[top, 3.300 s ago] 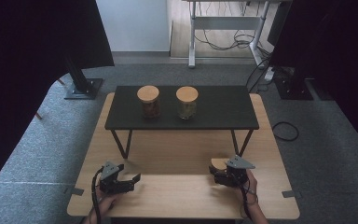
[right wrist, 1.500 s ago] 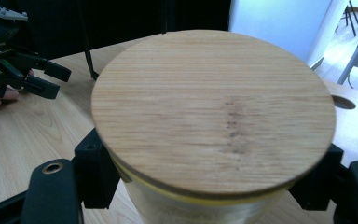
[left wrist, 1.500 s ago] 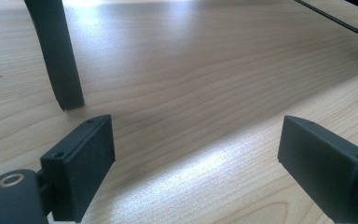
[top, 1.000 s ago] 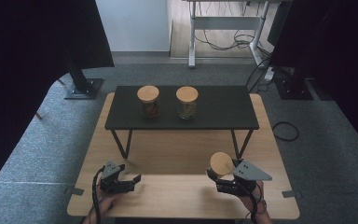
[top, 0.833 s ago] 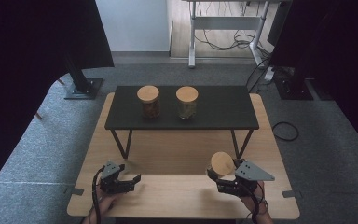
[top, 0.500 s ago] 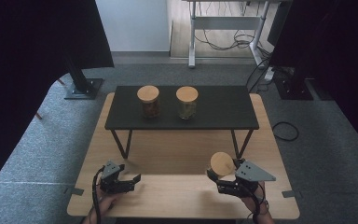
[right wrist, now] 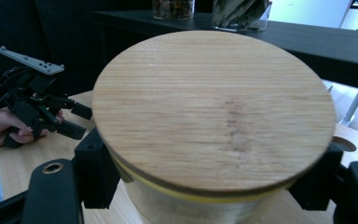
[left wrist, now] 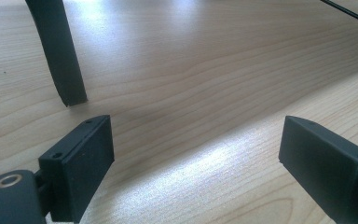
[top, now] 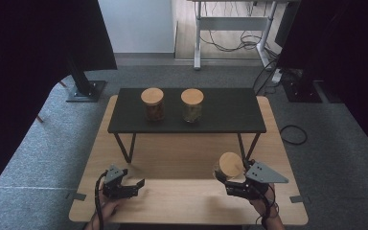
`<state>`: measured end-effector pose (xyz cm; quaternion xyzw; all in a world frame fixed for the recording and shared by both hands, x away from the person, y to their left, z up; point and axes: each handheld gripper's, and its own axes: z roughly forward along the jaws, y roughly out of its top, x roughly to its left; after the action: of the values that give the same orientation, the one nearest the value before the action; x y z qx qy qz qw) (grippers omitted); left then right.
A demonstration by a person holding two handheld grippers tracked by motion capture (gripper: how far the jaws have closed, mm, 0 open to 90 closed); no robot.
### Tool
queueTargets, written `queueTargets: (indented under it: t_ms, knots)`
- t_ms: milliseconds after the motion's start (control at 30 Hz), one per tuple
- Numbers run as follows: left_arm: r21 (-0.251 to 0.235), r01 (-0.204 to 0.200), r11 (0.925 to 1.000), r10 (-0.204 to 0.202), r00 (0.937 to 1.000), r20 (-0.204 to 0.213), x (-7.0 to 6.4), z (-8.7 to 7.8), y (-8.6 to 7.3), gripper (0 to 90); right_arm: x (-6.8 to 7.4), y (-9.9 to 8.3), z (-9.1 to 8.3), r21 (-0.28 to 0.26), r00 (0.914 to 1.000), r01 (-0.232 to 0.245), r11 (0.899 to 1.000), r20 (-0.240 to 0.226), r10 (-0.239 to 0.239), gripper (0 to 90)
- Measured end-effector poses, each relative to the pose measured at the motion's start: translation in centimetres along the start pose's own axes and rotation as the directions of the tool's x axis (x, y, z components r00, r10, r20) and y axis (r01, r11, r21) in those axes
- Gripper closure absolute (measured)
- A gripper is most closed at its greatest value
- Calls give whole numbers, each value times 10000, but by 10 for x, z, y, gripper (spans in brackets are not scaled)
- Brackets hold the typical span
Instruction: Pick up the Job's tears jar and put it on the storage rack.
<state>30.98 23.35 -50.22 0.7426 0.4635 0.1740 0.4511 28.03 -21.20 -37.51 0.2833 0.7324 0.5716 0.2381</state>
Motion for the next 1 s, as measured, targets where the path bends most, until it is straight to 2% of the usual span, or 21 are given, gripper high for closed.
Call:
queueTargets:
  t_ms: [767, 1000]
  knots:
    - [0, -32, 10000, 32, 10000, 14, 0, 0, 0, 95, -9, 32, -6, -213, 9999, 126, 9997, -72, -127, 248]
    - [5, -2, 10000, 2, 10000, -3, 0, 0, 0, 95, -12, 43, -7, -329, 9995, 288, 9990, -124, -293, 248]
